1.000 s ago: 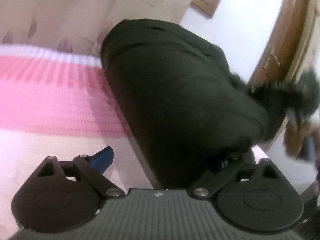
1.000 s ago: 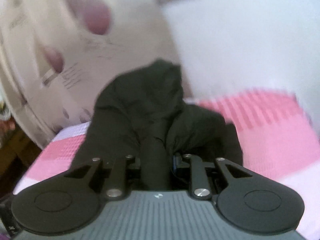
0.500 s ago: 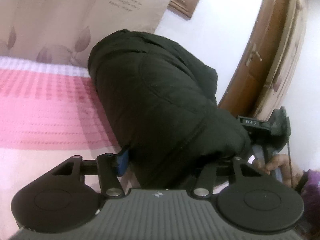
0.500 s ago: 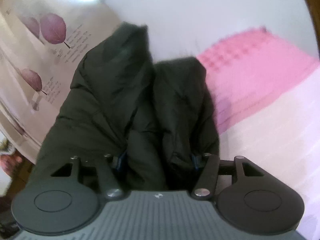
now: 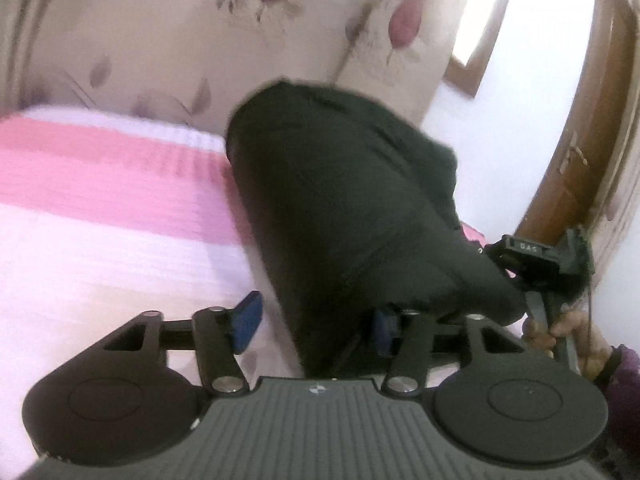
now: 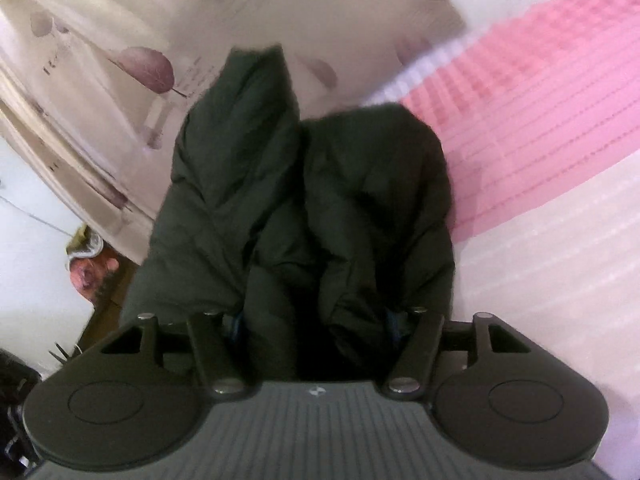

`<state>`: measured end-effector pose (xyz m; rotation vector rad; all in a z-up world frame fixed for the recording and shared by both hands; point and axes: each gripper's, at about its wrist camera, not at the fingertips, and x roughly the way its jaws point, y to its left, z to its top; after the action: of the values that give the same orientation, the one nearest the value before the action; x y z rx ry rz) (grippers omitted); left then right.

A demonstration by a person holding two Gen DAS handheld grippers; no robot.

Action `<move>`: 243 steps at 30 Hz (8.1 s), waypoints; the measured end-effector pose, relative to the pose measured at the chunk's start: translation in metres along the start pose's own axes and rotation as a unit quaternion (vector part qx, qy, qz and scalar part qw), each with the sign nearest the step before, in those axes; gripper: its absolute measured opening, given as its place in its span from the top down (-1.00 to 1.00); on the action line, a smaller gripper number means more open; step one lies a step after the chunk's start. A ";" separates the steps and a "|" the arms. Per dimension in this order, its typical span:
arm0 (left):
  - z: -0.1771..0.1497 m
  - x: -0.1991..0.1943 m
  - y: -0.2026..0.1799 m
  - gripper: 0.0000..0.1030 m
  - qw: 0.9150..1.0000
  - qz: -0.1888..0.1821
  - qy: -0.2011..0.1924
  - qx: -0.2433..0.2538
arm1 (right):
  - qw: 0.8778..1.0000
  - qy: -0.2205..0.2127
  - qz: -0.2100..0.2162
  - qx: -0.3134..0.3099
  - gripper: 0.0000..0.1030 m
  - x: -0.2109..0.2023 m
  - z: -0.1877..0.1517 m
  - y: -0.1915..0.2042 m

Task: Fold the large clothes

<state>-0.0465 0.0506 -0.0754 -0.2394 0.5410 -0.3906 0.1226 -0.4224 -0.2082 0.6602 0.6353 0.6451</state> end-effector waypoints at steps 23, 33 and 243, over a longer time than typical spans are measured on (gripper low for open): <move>0.040 0.101 -0.073 -0.17 0.992 -0.117 0.020 0.037 | 0.918 -0.075 -0.076 -0.383 0.09 -0.001 0.064 0.184; 0.026 0.114 -0.065 -0.15 0.989 -0.136 0.039 0.035 | 0.823 0.041 -0.245 -0.511 0.46 0.102 0.061 0.156; 0.001 0.152 -0.108 -0.07 0.977 -0.139 0.083 0.139 | 0.899 -0.031 -0.208 -0.384 0.25 -0.015 -0.001 0.118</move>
<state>0.0418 -0.1105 -0.1090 -0.0104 0.6119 -0.7581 0.0733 -0.3602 -0.1200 -0.1980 0.3896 0.4150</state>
